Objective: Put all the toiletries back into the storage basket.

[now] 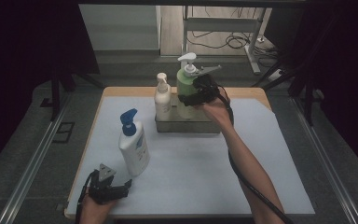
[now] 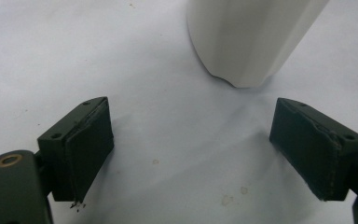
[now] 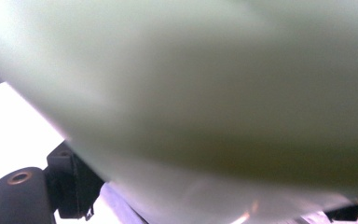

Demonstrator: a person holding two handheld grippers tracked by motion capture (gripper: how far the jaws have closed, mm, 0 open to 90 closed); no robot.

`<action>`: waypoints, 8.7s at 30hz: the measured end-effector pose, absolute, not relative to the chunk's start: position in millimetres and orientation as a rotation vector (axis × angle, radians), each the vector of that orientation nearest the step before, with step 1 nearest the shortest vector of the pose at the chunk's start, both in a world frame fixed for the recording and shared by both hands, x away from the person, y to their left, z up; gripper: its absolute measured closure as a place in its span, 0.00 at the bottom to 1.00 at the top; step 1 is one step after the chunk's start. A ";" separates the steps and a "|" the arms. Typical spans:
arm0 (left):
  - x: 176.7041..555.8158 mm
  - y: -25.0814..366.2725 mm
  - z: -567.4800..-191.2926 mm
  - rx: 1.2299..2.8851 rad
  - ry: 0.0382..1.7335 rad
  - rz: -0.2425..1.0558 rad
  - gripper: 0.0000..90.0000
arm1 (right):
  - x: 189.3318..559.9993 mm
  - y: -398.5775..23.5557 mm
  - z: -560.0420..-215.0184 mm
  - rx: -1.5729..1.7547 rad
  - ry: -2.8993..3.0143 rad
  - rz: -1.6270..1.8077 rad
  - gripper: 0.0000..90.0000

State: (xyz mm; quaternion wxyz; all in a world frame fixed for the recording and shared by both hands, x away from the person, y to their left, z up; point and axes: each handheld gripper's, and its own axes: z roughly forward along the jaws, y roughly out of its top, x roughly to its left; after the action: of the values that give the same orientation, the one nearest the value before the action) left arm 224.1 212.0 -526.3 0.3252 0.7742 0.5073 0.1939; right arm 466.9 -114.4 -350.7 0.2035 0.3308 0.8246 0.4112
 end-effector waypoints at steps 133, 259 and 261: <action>223.8 211.7 -526.4 2.029 1.331 0.512 0.14 | 488.9 -160.7 -443.5 1.125 2.382 1.055 0.99; 224.1 212.5 -526.3 2.038 1.317 0.510 0.15 | 341.5 -201.8 -407.3 0.842 2.495 1.111 0.00; 224.2 212.5 -526.3 2.039 1.318 0.510 0.15 | 336.8 -205.9 -407.6 0.840 2.492 1.093 0.00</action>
State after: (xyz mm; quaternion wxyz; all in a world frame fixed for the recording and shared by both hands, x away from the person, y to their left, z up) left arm 224.2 212.5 -526.3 0.3243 0.7776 0.5024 0.1946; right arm 336.8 -205.9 -407.6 0.1463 0.2918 0.8656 0.3798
